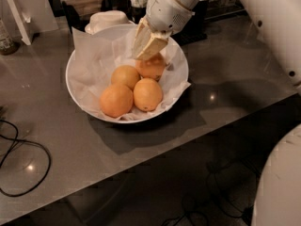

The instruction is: Pick orange from white bowl

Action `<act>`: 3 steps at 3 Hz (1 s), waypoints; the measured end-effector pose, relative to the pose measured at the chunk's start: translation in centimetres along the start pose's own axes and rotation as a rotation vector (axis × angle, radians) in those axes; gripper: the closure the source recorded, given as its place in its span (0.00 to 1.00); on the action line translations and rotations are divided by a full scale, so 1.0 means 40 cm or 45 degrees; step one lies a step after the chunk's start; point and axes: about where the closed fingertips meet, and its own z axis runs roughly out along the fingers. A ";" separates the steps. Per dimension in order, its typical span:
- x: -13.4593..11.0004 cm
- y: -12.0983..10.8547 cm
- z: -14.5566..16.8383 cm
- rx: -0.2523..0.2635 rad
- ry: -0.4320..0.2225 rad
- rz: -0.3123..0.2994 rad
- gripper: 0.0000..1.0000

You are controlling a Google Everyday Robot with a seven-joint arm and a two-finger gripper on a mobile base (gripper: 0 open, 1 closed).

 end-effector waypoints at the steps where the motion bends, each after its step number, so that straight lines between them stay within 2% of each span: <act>1: 0.015 -0.001 0.031 -0.042 -0.031 0.021 0.69; 2: -0.006 0.006 0.015 -0.046 -0.031 0.015 0.46; 3: -0.048 0.007 -0.031 -0.011 -0.013 -0.026 0.22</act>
Offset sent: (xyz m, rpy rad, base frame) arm -0.0218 -0.0048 0.0081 -0.0221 0.0698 0.0364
